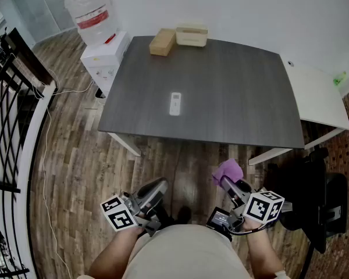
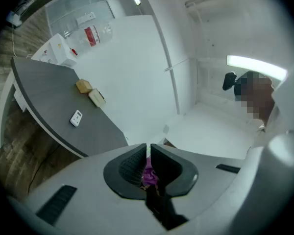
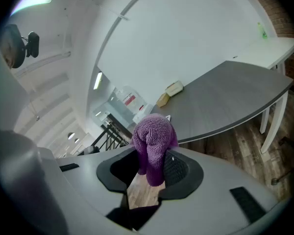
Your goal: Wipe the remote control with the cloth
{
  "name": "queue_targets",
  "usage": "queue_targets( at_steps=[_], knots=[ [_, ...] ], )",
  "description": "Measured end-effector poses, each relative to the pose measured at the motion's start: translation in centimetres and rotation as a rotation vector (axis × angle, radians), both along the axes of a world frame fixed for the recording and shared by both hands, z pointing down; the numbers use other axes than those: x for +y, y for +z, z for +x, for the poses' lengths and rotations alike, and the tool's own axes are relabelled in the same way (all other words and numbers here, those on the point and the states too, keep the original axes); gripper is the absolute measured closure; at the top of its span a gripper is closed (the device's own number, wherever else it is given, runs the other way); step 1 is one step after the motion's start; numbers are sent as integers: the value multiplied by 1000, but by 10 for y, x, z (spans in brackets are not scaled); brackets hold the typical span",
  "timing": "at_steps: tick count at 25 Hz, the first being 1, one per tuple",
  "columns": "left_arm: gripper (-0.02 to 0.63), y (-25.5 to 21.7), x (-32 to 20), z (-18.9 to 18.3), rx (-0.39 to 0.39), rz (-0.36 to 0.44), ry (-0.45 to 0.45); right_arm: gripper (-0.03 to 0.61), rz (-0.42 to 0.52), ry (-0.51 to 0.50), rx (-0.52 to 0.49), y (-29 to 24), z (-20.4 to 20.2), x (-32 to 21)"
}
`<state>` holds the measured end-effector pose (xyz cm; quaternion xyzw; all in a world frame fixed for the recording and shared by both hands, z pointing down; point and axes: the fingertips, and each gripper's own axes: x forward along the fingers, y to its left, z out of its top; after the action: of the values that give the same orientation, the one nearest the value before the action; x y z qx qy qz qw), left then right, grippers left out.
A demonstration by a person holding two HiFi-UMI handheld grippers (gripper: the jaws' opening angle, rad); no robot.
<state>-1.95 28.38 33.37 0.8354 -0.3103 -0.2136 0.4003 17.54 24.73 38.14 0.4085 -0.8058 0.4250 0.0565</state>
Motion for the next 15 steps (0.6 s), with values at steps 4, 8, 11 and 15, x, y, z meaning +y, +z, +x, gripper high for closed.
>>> queue_targets(
  at_steps=[4,8,11,15],
  knots=[
    [585,13,-31,-15,-33,-38,-48,457,-20,8,14,10,-5,-25],
    [517,32,-71,-39,-90,-68,-49,457,-37,10,36,21,-25,-56],
    [512,52,-108,-56,-122,-104,-36,457,-46,24,62,29,-42,-87],
    [512,77,-167,-71,-147,-162,8,457,-84,45,93,41,-65,-134]
  ],
)
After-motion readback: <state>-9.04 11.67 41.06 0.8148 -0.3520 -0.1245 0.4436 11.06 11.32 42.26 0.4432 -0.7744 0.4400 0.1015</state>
